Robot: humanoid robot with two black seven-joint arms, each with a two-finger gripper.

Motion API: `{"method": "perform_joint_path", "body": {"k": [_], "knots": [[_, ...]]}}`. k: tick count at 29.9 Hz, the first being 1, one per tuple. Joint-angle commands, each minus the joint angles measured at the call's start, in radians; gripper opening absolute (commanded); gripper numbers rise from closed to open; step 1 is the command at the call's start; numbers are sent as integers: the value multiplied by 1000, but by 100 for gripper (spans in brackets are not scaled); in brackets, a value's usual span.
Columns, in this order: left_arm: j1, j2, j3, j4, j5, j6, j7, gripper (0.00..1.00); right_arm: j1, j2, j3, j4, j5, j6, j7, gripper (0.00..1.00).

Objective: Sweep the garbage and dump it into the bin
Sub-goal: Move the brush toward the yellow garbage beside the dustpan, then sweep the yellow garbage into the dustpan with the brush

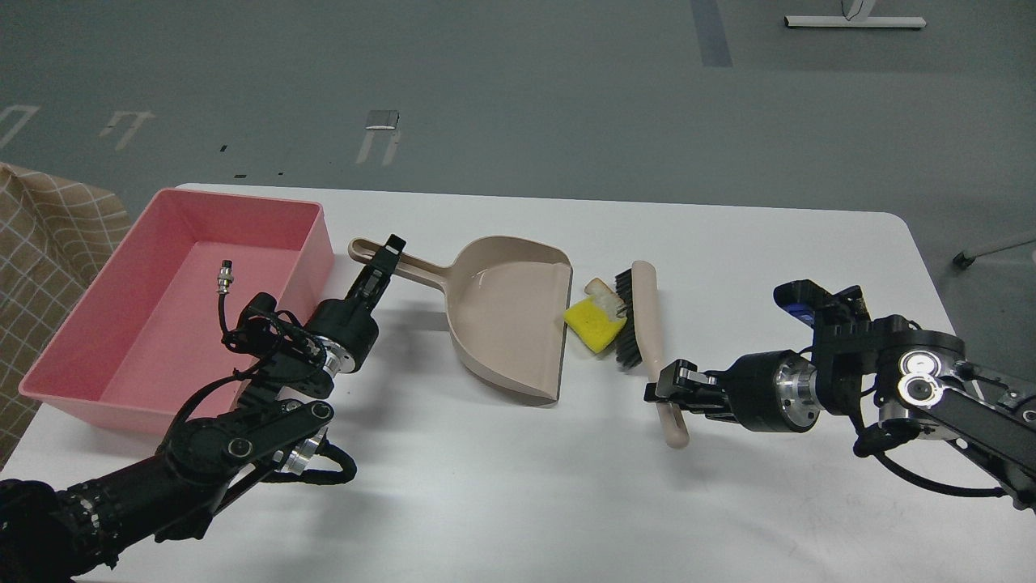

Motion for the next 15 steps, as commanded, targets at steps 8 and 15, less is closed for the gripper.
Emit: {"method": "perform_joint_path", "body": {"k": [8,15], "knots": [[0,3,0,-2,0,0,-2,0,0,138,9,-60,2,0,0,0],[0,-2,0,-2,0,0,0,0,2,288,44,-144,0,0,0,0]]}}
